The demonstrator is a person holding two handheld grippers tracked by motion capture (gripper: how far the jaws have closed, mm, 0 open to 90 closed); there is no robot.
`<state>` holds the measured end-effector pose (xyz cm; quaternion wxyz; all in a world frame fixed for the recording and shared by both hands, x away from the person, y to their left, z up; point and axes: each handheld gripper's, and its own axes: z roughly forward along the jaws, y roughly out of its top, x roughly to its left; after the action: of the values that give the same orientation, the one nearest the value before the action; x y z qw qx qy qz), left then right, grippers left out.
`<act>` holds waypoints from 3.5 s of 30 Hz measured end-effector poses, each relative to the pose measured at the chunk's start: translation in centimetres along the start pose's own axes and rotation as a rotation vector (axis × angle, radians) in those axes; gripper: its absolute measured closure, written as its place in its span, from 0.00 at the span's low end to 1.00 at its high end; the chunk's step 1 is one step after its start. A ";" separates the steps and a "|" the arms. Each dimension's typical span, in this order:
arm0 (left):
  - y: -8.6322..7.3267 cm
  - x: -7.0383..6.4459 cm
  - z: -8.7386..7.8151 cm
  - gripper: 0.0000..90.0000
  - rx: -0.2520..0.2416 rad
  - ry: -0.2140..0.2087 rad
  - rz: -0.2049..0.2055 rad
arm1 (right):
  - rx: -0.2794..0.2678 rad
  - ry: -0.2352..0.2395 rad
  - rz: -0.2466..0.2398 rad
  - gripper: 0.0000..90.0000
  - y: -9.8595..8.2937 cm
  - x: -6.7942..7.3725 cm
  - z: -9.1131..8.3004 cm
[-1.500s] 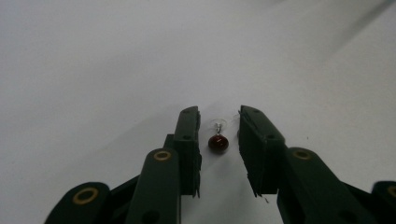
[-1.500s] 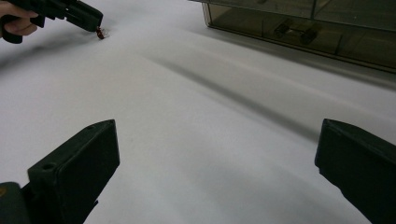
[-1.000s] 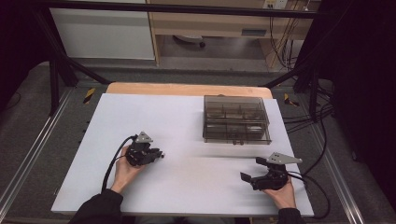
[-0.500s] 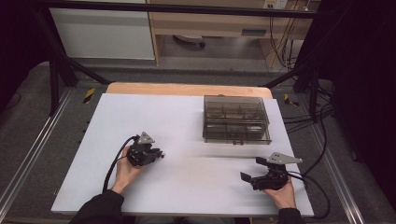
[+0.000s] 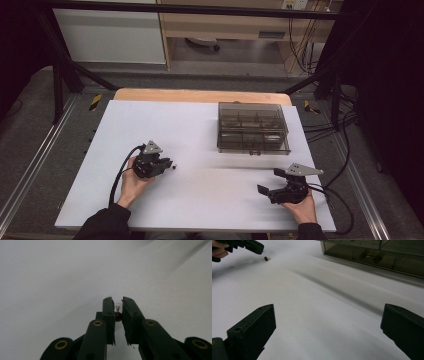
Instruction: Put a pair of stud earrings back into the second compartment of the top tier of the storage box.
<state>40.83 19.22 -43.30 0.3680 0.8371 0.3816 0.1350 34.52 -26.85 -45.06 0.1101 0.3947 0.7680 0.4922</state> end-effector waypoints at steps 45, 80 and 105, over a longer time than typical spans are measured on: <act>4.5 -5.0 -1.2 0.89 -0.027 -0.072 0.041 | 0.009 -0.006 -0.008 0.01 0.0 0.0 0.0; 11.9 -8.2 0.4 0.89 -0.055 -0.103 0.094 | 0.011 -0.005 -0.007 0.01 -0.1 0.0 0.0; 15.5 -10.3 4.2 0.89 -0.056 -0.105 0.101 | 0.009 -0.003 -0.010 0.01 0.0 0.0 -0.1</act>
<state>44.37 2.70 -34.53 0.4036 0.8506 0.3150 0.1201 34.47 -26.91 -45.05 0.1118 0.3921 0.7720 0.4876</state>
